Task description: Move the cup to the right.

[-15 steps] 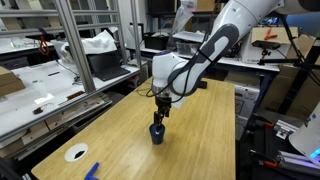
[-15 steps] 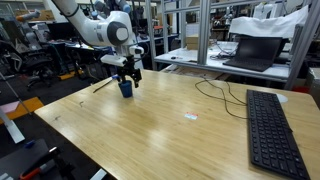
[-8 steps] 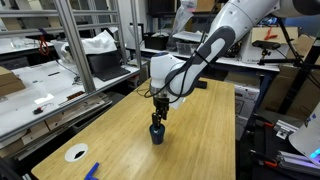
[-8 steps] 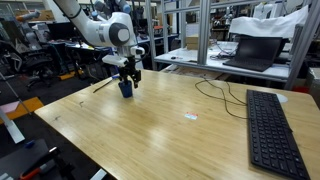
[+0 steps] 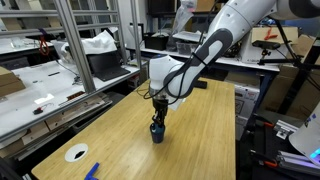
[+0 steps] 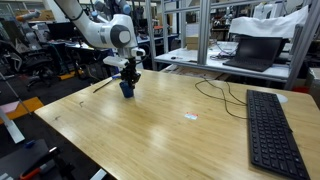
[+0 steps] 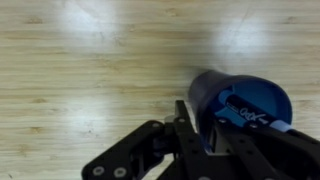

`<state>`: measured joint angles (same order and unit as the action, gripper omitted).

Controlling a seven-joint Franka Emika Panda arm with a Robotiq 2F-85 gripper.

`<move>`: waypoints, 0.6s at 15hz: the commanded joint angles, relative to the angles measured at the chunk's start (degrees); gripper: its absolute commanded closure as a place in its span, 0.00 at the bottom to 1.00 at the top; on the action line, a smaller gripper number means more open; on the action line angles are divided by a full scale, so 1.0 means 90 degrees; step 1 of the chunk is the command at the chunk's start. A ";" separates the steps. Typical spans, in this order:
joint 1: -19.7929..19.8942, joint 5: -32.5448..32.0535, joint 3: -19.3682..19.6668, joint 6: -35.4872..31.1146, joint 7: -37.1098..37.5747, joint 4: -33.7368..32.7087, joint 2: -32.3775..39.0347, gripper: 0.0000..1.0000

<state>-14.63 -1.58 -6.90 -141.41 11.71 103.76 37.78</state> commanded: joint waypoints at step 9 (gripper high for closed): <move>0.0046 0.0103 0.0054 0.0213 -0.0066 -0.0156 -0.0181 0.99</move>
<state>-14.60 -1.35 -6.94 -141.36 11.68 102.08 38.39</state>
